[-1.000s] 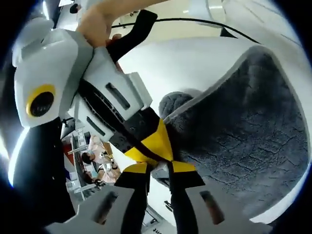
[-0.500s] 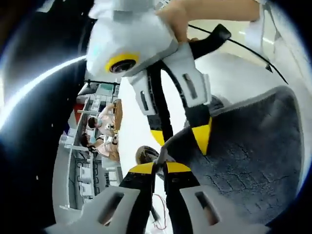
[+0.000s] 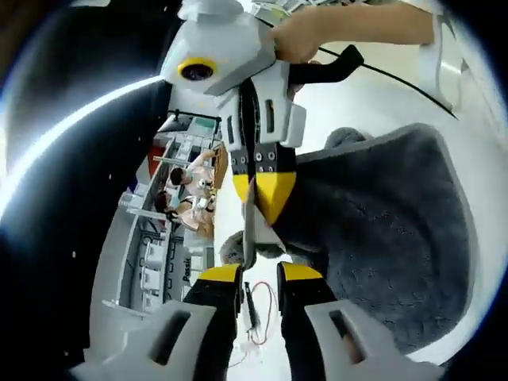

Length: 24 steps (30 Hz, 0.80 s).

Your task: Open the folded towel by lifting each exposed corner and separating the folded layers until the towel lies flat within the target outline without major curled edges

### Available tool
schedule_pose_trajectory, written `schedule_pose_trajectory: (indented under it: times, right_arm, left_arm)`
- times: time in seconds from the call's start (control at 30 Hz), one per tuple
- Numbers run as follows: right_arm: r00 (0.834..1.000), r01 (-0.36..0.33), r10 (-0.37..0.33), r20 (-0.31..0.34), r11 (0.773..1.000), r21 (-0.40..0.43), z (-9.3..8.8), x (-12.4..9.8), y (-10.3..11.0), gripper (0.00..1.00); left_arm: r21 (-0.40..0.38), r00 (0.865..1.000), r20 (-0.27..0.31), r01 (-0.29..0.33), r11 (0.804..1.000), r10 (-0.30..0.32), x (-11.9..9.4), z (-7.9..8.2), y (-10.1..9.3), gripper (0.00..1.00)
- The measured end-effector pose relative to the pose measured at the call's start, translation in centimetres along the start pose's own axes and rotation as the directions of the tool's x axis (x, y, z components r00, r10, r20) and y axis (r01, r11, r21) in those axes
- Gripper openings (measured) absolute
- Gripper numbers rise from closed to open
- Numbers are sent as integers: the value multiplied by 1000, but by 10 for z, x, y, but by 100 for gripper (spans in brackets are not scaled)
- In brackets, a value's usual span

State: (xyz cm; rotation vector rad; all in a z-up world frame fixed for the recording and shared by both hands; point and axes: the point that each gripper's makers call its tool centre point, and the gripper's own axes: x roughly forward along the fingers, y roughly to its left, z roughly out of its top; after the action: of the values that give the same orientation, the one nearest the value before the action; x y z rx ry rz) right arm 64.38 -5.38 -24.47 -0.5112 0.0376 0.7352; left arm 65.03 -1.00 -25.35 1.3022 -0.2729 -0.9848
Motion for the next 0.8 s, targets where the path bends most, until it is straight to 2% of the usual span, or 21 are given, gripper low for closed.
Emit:
schedule_pose_trajectory:
  times: [0.07, 0.13, 0.2, 0.23, 0.27, 0.33, 0.4, 0.43, 0.5, 0.57, 0.6, 0.63, 0.67, 0.73, 0.77, 0.8]
  right_arm:
    - [999, 15, -16, 52, 1000, 5, 12, -2, -6, 0]
    - [996, 31, -35, 85, 998, 51, 20, -4, -13, 0]
    - [996, 23, -26, 81, 999, 39, 18, -3, -12, 0]
    - [997, 25, -27, 79, 999, 27, 17, -2, -12, 0]
    - [997, 26, -27, 76, 999, 20, 16, -2, -12, 0]
    - [996, 35, -37, 83, 999, 24, 18, -3, -15, 0]
    - [993, 45, -49, 103, 998, 42, 23, -5, -19, 0]
    - [992, 50, -55, 110, 998, 46, 25, -7, -20, 0]
    - [990, 71, -76, 118, 996, 46, 27, -10, -24, 0]
    - [988, 98, -103, 118, 994, 43, 26, -12, -29, 0]
    - [987, 104, -109, 114, 994, 45, 24, -13, -31, 0]
    - [987, 108, -113, 113, 993, 43, 24, -14, -32, 0]
    - [987, 113, -117, 113, 993, 44, 23, -14, -34, 0]
    - [986, 121, -126, 112, 991, 52, 22, -16, -36, 0]
    - [984, 132, -139, 108, 989, 62, 21, -19, -38, 0]
    - [983, 140, -146, 110, 988, 64, 21, -22, -38, 0]
  left_arm:
    - [-63, 999, -36, -34, 997, 32, -5, -19, 0, 16]
    - [-87, 997, -30, -68, 994, 65, -10, -31, -2, 12]
    - [-102, 989, -70, -141, 985, 134, -16, -43, 4, 16]
    - [-84, 981, -79, -185, 979, 179, -21, -56, 5, 21]
    - [-102, 984, -72, -172, 980, 165, -21, -61, 0, 23]
    - [-215, 986, -109, -147, 966, 126, -25, -81, -16, 16]
    - [-247, 983, -149, -140, 959, 105, -27, -99, -27, 10]
    - [-262, 982, -166, -136, 955, 94, -27, -108, -33, 11]
    - [-332, 973, -204, -168, 928, 104, -27, -129, -44, 15]
    - [-400, 960, -251, -220, 890, 124, -28, -154, -56, 26]
    - [-433, 961, -237, -239, 869, 146, -27, -156, -55, 35]
    - [-482, 965, -206, -246, 841, 164, -26, -152, -55, 39]
    - [-513, 967, -177, -250, 821, 184, -26, -149, -54, 38]
    - [-549, 971, -142, -239, 801, 192, -26, -147, -55, 32]
    - [-587, 982, -114, -191, 787, 153, -14, -154, -59, 30]
    - [-592, 983, -129, -183, 784, 132, -10, -155, -66, 28]
